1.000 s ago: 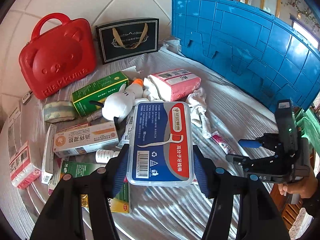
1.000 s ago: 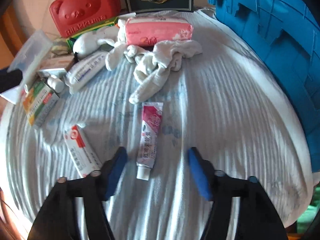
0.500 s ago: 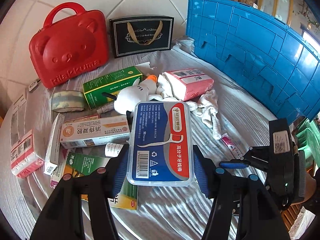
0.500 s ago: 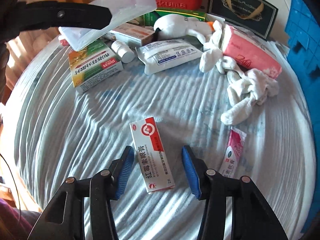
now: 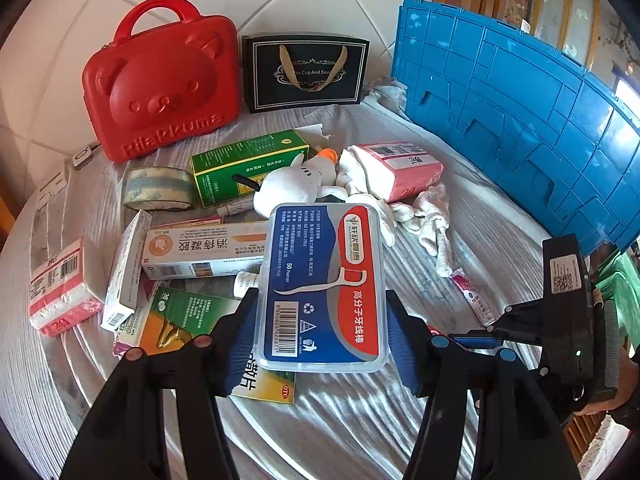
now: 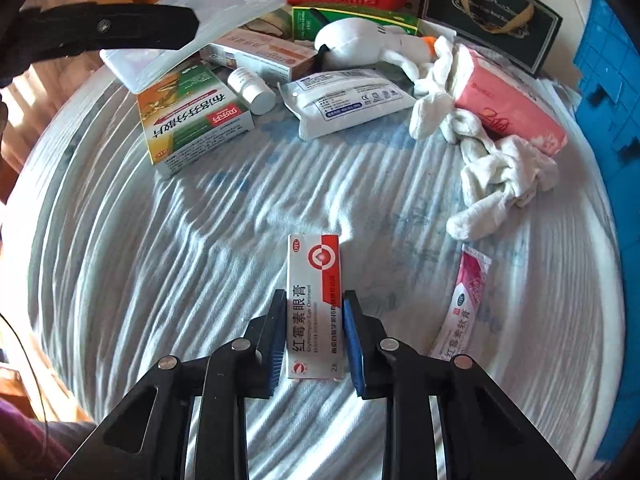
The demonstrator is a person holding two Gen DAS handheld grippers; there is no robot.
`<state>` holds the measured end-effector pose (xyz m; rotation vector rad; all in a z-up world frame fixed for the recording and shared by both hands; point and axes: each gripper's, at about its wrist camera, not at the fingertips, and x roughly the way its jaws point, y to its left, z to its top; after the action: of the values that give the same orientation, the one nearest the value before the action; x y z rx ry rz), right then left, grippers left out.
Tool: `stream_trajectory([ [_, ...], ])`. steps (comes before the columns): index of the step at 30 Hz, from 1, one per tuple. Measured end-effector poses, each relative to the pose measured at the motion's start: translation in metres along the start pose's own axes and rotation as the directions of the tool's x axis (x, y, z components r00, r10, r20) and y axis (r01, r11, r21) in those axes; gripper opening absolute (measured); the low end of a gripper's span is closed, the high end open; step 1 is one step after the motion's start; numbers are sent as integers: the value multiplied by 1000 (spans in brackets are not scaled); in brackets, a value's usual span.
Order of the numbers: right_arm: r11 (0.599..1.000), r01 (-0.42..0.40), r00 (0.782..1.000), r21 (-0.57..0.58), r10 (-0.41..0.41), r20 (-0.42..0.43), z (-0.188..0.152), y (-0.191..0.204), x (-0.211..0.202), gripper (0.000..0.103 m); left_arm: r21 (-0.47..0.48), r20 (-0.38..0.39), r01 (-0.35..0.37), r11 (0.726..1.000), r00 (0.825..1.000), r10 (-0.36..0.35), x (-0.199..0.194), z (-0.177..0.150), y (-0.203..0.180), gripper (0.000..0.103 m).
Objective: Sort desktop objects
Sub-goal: 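Grasp the red-and-white ointment box with the right tool while the left holds the floss box, then carry the floss box and ointment box toward the blue bin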
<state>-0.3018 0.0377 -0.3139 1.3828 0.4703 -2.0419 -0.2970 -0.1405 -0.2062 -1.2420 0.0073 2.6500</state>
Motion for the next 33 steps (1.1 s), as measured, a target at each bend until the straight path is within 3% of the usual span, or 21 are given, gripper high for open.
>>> stream_trajectory([
  [10,987,15,991,162,-37,132,6,-10,-68,26,46,44,9,999,999,-11,-15,15,2,59],
  [13,974,-10,980,226,-36,197,6,-14,-91,26,73,65,20,997,998,-24,-22,21,-3,59],
  [19,963,52,956,264,-124,265,16,-17,-140,26,134,106,51,990,992,-66,-40,32,-19,59],
  [26,929,123,883,348,-262,389,12,-30,-236,26,218,242,96,971,959,-149,-77,64,-62,59],
  [30,909,170,819,381,-346,459,3,-43,-292,26,283,327,115,952,921,-209,-105,91,-105,59],
  [33,885,216,752,413,-420,507,-11,-61,-336,26,353,387,124,927,883,-265,-123,116,-149,59],
])
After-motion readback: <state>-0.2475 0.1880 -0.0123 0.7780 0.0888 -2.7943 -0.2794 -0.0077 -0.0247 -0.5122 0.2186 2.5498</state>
